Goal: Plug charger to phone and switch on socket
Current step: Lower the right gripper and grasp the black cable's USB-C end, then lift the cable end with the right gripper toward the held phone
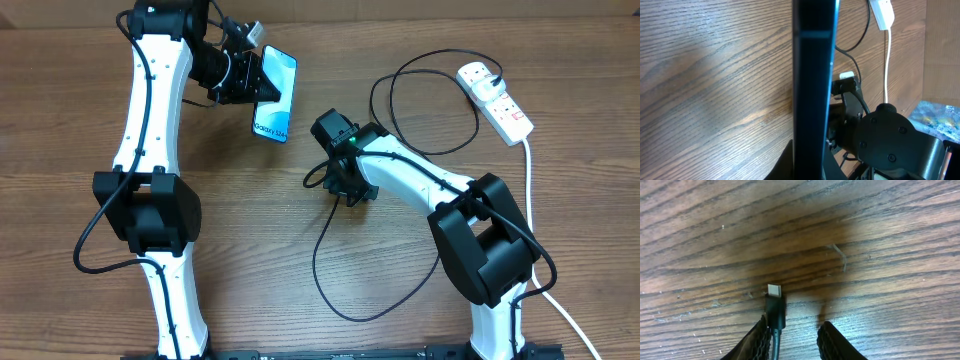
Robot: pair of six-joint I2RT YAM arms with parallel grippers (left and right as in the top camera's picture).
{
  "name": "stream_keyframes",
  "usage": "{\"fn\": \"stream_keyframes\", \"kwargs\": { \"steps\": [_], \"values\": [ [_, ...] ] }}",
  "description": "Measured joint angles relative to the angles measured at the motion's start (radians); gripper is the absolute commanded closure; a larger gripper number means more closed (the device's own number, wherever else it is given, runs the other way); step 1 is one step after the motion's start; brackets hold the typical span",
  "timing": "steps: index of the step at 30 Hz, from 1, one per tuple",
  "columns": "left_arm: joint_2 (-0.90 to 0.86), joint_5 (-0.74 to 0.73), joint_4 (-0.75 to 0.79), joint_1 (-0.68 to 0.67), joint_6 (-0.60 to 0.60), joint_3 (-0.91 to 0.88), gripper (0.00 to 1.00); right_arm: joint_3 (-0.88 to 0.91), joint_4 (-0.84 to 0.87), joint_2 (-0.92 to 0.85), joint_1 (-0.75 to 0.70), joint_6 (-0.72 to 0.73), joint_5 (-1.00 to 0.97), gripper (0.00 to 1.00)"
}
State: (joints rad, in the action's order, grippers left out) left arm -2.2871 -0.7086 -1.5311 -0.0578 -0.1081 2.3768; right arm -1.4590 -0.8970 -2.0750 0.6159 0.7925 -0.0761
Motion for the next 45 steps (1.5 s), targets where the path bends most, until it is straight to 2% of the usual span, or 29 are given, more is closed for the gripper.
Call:
{"fn": "stream_keyframes", "kwargs": {
  "steps": [18,21,32,40,45],
  "values": [
    [0.000,0.001,-0.001,0.000,0.000,0.000,0.96,-0.002,0.006,-0.020,0.001,0.000,0.005,0.73],
    [0.000,0.003,-0.001,0.000,0.000,0.000,0.96,-0.005,0.001,-0.022,0.001,0.001,0.005,0.80],
    [0.000,0.003,-0.001,0.000,0.000,0.000,0.96,-0.009,0.000,-0.025,0.001,0.008,0.008,0.95],
    [0.000,0.003,-0.001,0.000,0.003,0.000,0.96,-0.021,-0.010,-0.029,-0.010,0.002,0.045,0.96],
    [0.000,-0.024,-0.010,0.000,0.012,0.000,0.96,-0.047,-0.032,-0.032,-0.062,-0.019,0.169,0.96]
  ]
}}
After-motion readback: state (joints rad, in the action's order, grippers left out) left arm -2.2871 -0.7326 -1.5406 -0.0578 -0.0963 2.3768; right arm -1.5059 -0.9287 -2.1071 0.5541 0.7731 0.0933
